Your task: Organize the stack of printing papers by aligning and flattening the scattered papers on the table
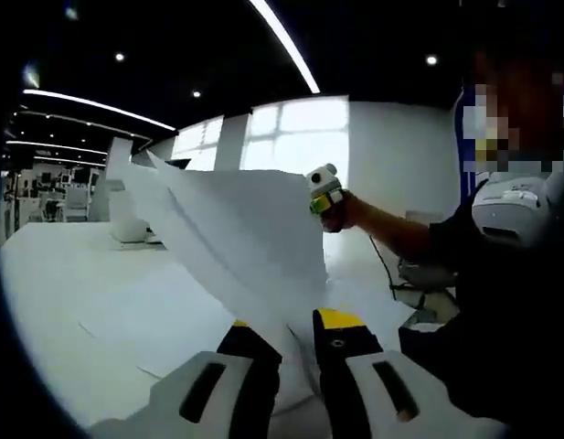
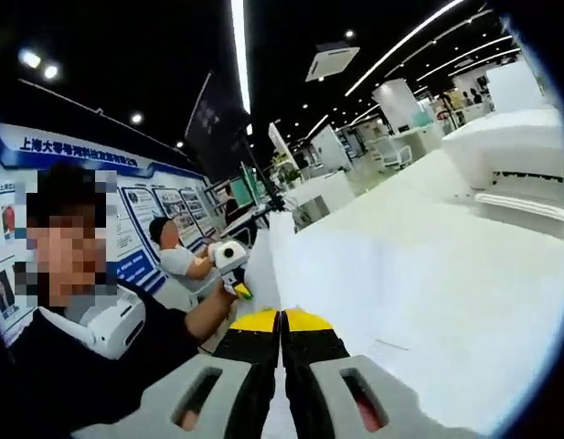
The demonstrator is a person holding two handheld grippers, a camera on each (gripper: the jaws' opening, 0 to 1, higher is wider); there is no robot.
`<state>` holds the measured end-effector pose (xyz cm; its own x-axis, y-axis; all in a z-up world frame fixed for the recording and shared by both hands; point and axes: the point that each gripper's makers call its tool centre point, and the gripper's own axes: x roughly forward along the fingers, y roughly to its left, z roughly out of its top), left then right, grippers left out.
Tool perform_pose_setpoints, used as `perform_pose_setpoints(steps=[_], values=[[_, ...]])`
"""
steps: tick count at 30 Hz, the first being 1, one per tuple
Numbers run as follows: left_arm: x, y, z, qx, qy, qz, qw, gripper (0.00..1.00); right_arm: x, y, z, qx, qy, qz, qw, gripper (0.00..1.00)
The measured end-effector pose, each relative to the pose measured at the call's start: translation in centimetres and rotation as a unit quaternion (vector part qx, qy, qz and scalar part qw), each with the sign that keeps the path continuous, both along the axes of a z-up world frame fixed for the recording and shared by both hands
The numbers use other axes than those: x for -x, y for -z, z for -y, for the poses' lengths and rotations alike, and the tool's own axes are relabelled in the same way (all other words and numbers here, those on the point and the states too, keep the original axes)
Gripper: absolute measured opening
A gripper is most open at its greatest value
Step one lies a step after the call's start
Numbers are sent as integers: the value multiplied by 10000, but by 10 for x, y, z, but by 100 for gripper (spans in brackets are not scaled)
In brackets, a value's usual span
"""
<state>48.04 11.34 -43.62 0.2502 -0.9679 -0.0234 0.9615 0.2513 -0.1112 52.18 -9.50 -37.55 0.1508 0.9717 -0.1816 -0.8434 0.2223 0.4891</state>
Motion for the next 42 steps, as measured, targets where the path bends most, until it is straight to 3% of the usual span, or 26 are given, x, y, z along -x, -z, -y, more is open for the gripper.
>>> perform_pose_setpoints(steps=[9, 17, 21, 42], values=[[-1, 3, 2, -79, 25, -56, 9999, 19, -13, 25, 21, 88, 25, -159, 9998, 0], [1, 7, 5, -156, 117, -155, 9997, 21, -17, 34, 3, 14, -291, -64, 9996, 0], [2, 7, 6, -163, 139, -168, 9996, 21, -14, 35, -4, -34, -500, -60, 9987, 0], [5, 9, 8, -196, 242, -219, 9993, 22, -5, 31, -17, 73, -802, 83, 9967, 0]])
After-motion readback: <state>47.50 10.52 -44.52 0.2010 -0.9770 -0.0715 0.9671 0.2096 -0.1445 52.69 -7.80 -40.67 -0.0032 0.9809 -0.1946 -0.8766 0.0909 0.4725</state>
